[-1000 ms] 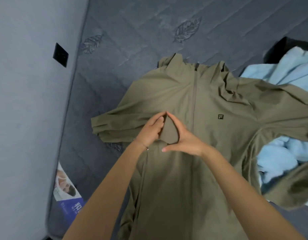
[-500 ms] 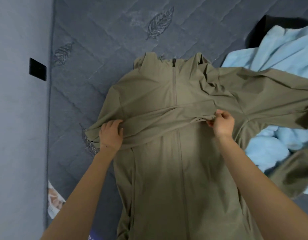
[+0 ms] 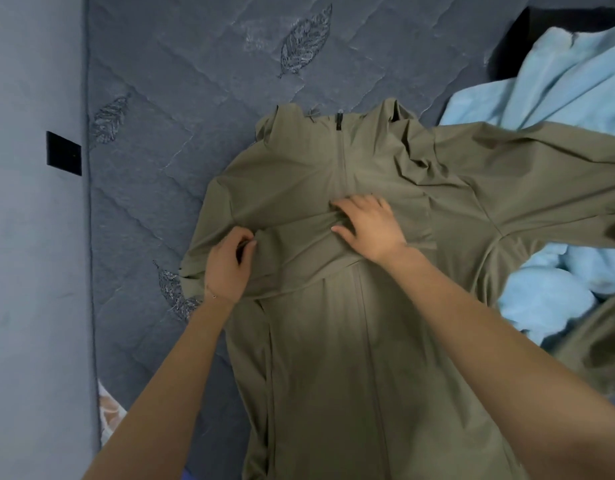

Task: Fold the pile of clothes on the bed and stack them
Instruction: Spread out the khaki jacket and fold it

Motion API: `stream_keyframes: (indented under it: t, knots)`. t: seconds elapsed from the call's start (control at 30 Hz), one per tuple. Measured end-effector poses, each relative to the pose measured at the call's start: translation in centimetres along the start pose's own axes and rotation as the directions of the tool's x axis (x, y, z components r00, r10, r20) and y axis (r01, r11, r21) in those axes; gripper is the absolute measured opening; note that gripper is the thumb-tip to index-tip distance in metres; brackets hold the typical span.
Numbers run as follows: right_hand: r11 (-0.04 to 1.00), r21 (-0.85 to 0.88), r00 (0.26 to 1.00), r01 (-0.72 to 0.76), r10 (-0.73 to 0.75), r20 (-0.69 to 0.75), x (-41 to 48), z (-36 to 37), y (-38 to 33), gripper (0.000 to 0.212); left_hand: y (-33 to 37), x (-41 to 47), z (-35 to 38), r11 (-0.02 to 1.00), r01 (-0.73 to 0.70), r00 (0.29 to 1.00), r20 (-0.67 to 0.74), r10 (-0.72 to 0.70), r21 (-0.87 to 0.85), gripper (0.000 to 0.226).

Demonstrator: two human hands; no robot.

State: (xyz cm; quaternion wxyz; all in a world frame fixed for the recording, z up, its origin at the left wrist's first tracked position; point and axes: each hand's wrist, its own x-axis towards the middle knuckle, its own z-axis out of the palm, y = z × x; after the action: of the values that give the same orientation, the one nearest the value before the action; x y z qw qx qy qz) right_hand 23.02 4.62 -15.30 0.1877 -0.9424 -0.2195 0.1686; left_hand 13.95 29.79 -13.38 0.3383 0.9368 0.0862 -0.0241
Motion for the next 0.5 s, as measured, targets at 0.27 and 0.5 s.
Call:
stream_keyframes:
  t: [0.27, 0.5]
  knots:
    - [0.981, -0.172, 0.98, -0.093, 0.121, 0.159, -1.6, -3.8, 5.4, 0.029, 0.7, 2.8, 0.0, 0.998, -0.052, 0.997, -0.064, 0.051, -0.023, 0.011]
    - [0.929, 0.281, 0.97, -0.24, 0.218, 0.106, -2.8, -8.5, 8.4, 0.04, -1.0, 3.3, -0.9, 0.974, 0.065, 0.979, 0.175, -0.104, 0.217, 0.025]
